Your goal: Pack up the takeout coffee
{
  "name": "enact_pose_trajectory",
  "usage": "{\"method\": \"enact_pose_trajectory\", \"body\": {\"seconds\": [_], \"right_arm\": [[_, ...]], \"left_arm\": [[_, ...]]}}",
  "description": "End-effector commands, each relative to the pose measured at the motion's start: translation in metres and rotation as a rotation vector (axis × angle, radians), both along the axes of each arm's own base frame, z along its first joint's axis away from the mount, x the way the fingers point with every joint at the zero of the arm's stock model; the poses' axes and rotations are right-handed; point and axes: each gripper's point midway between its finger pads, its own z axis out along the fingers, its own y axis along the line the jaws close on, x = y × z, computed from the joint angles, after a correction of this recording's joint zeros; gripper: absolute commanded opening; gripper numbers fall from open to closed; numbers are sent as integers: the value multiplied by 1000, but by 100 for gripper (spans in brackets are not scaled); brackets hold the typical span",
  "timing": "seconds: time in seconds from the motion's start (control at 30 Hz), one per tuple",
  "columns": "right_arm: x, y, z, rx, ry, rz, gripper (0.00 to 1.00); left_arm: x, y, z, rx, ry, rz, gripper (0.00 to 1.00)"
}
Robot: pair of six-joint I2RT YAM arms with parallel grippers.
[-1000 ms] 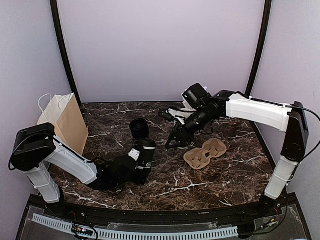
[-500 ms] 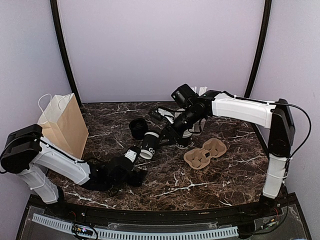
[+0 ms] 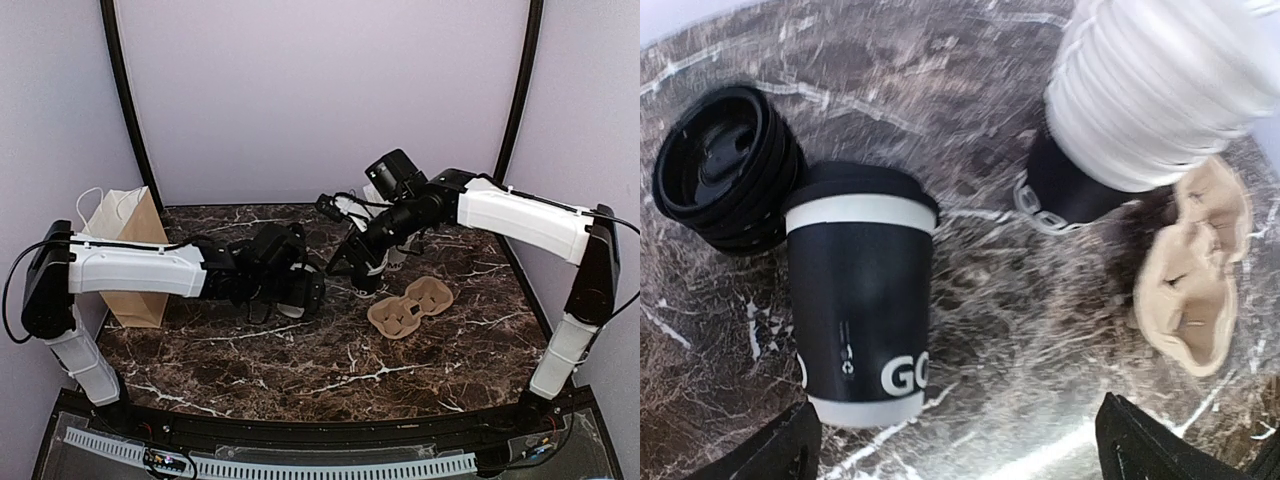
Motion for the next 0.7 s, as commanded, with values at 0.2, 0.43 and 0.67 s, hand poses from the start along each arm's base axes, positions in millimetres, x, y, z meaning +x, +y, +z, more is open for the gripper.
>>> {"method": "enact_pose_trajectory", "body": {"seconds": [0.2, 0.43, 0.67], "right_arm": [[-1, -28, 19, 43, -87, -52, 64], [-1, -30, 14, 45, -82, -52, 64], [1, -28, 9, 42, -67, -50, 64]], "left_arm": [[4, 17, -72, 197, 334, -1, 99], [14, 19, -89, 207, 370, 18, 96], [14, 22, -99, 207, 377, 17, 84]]}}
